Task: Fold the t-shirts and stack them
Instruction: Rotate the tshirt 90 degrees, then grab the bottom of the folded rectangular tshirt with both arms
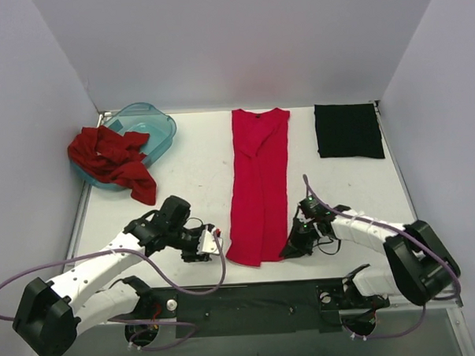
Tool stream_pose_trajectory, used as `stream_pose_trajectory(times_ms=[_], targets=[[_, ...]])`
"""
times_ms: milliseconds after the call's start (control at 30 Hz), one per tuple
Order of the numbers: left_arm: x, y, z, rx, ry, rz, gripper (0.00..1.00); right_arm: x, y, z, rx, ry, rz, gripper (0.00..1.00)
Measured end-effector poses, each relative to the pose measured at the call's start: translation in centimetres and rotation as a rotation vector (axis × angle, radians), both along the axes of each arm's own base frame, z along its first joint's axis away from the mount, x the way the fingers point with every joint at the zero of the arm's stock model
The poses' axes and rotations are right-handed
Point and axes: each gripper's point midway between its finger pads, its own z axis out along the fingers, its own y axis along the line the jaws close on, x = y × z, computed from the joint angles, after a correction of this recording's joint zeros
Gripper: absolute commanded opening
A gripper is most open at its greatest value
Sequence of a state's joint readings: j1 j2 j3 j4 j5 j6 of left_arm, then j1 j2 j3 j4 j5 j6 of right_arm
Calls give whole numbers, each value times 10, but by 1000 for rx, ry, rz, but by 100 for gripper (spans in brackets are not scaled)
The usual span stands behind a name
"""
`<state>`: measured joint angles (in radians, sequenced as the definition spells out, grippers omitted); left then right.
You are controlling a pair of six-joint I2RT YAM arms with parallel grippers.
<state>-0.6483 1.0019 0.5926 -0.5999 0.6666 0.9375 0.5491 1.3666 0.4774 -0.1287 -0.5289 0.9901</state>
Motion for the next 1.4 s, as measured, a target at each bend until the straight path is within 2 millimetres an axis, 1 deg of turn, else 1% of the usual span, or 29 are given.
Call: stream_pose_trajectory(times_ms=[100,200,267,300,333,367,433,533,567,667,767,800,833,867,900,933,967,1000,1033,1067,1167,1267,1333,1400], targets=[[-7,-13,-1,-10,-5,-54,62,-17,-26,-1,-17,25,-29,0],[-20,-28,-6,-8,-15,-139,65,-30,-41,-1,-33,44,-26,0],[-29,-38,-11,1,-35,-213,68,-36,-43,-1,-36,61,-4,11],[-33,-43,-14,5,-54,-251,69,-37,-44,-2,-36,70,1,19],[-36,-47,-16,8,-73,-280,70,-39,-45,-2,-38,77,10,22],[-38,-52,-18,12,-104,-316,70,-41,-45,-1,-38,89,17,29],[-40,-61,-22,16,-163,-374,71,-43,-46,1,-43,98,30,38],[-36,-73,-26,16,-256,-437,71,-44,-48,3,-50,96,40,39],[-35,-75,-27,18,-281,-458,70,-44,-49,4,-55,92,39,39],[-33,-83,-33,27,-345,-507,64,-44,-49,4,-58,90,37,39],[-30,-93,-34,16,-409,-531,58,-44,-47,3,-49,101,36,33],[-29,-95,-35,16,-420,-533,54,-44,-46,2,-42,112,35,27],[-26,-96,-37,22,-433,-532,52,-44,-44,2,-35,121,35,24],[-24,-96,-38,27,-443,-531,49,-44,-43,2,-32,126,37,16],[-22,-97,-39,31,-453,-532,46,-44,-42,1,-30,130,36,12],[-20,-98,-40,35,-463,-533,40,-43,-42,0,-30,129,38,5],[-19,-98,-42,39,-470,-534,35,-42,-42,0,-29,127,37,3],[-19,-98,-43,42,-472,-536,23,-41,-41,-1,-29,123,39,0],[-19,-98,-44,41,-475,-537,16,-40,-41,-1,-28,122,39,0],[-20,-98,-46,40,-477,-538,1,-39,-41,0,-29,118,42,0],[-26,-97,-52,38,-462,-529,0,-33,-39,5,-30,101,48,0],[-33,-99,-50,28,-418,-499,0,-26,-37,14,-23,71,60,0],[-39,-99,-47,16,-365,-461,0,-28,-36,18,-22,54,75,0],[-44,-99,-40,0,-298,-408,0,-36,-35,23,-20,47,102,0]])
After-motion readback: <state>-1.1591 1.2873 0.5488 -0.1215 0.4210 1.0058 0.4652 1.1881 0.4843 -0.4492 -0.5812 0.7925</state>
